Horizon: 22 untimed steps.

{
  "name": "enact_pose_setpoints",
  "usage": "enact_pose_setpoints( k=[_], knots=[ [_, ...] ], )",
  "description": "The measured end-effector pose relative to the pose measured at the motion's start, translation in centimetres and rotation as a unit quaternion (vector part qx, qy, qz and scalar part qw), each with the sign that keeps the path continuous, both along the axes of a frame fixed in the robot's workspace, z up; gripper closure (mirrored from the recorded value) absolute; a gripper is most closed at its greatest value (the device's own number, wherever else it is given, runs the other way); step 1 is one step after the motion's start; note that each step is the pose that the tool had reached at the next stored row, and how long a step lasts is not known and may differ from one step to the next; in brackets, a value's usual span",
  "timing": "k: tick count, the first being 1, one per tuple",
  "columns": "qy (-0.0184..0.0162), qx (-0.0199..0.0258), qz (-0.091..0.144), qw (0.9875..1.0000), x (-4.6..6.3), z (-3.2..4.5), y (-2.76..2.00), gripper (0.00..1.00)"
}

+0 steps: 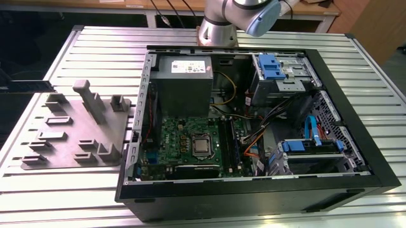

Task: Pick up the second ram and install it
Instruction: 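Pick up the second ram and move it above second insertion slot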

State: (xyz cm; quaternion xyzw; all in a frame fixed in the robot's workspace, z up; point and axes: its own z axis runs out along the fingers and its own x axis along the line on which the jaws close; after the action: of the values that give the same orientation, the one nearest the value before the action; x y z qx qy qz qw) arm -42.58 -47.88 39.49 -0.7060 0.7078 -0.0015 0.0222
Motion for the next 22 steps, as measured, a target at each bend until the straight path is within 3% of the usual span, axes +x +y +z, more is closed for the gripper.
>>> enact_pose_setpoints(
  k=[8,19,22],
  knots=[
    [-0.0001,0.0001,0.0,1.0,1.6,-0.01,0.0,0.89],
    [-0.0001,0.0005,0.0,1.0,5.8,-0.01,-0.01,0.89],
    [0.0,0.0008,0.0,1.0,6.2,0.03,-0.01,0.89]
  ],
)
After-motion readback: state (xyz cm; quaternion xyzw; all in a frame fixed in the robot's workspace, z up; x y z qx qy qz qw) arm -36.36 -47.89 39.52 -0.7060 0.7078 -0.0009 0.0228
